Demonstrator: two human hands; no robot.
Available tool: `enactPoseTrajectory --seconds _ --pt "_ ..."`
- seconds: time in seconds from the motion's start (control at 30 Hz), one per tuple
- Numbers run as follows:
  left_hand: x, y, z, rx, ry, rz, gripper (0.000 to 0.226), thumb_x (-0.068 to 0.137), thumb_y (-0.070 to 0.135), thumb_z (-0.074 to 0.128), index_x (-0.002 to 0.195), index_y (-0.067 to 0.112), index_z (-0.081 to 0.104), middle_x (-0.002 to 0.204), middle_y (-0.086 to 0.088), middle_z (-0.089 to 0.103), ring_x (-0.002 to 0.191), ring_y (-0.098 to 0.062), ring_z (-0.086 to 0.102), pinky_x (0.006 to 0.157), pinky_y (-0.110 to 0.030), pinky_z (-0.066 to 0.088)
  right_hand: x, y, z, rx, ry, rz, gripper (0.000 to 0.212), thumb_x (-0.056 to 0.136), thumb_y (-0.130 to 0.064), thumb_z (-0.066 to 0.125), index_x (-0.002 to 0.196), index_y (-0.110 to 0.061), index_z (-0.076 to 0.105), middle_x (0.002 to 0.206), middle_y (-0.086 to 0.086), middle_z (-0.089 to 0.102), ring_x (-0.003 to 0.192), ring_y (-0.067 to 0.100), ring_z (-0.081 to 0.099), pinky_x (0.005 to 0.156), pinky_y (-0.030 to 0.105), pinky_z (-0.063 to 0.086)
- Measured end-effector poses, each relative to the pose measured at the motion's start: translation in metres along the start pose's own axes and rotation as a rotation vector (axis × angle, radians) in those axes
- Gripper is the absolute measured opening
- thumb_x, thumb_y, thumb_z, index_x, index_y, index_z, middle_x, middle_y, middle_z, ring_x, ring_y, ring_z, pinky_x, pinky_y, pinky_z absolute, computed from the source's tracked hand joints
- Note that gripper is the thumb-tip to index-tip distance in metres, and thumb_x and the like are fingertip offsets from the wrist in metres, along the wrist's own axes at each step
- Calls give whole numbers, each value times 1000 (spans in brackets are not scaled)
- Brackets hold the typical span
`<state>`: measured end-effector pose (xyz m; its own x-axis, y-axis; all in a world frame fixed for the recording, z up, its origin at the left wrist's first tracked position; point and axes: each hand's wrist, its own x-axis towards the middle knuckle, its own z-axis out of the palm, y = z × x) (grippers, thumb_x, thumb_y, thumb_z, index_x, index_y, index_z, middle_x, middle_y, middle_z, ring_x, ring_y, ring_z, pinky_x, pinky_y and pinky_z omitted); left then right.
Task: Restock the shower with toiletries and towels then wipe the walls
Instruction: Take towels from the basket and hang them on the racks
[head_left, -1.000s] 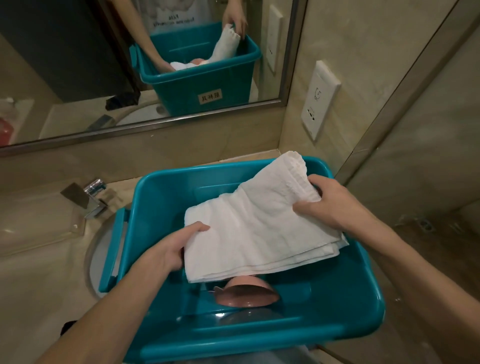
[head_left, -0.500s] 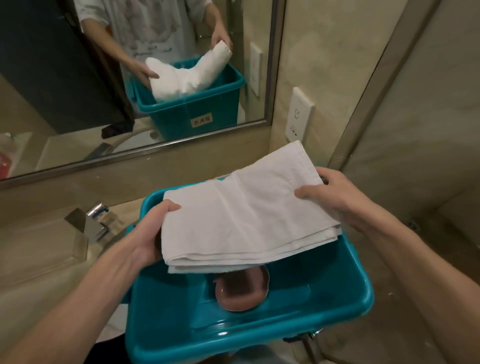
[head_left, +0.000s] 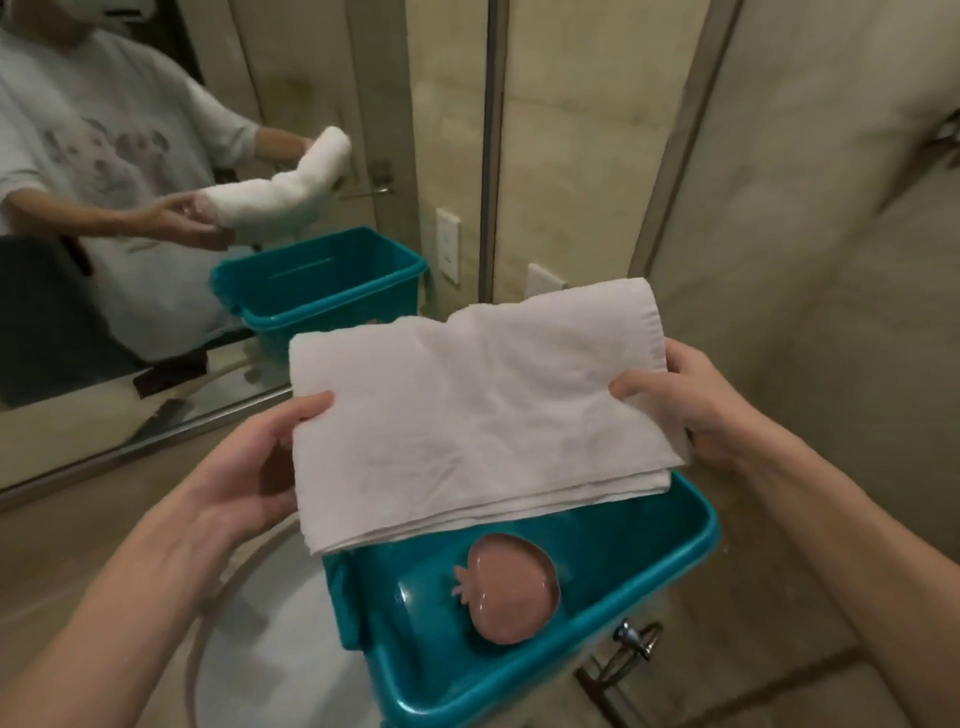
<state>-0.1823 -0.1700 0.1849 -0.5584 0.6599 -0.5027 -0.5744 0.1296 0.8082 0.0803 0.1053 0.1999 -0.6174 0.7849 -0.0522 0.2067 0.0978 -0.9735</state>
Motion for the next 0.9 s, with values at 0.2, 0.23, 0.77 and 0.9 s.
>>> enactPoseTrajectory --seconds 0.2,0.23,0.77,0.9 --pt "-21 13 13 69 -198 76 30 85 20 68 114 12 70 108 -8 78 97 -23 74 88 -42 56 -88 -19 -17 10 216 -76 37 76 4 76 103 -21 72 102 4 77 98 28 72 84 46 59" --pt "-24 13 20 74 -253 78 27 87 19 66 113 12 69 106 -9 78 91 -24 76 80 -42 60 -104 -21 -22 11 246 -89 39 76 5 76 105 -20 71 102 4 77 97 26 73 82 43 61" --pt "-133 -58 209 332 -1073 204 57 70 21 84 124 18 65 118 -14 70 85 -23 75 69 -33 64 -459 -35 -113 -71 895 -152 43 76 0 80 113 -17 67 103 -2 78 93 16 75 70 26 59" --pt "-185 -100 246 343 -1162 114 29 93 6 54 117 17 64 93 -5 74 62 -14 72 44 -19 54 -554 -46 -106 -136 1016 -122 37 78 0 80 110 -14 69 101 -3 78 90 12 74 69 23 58"
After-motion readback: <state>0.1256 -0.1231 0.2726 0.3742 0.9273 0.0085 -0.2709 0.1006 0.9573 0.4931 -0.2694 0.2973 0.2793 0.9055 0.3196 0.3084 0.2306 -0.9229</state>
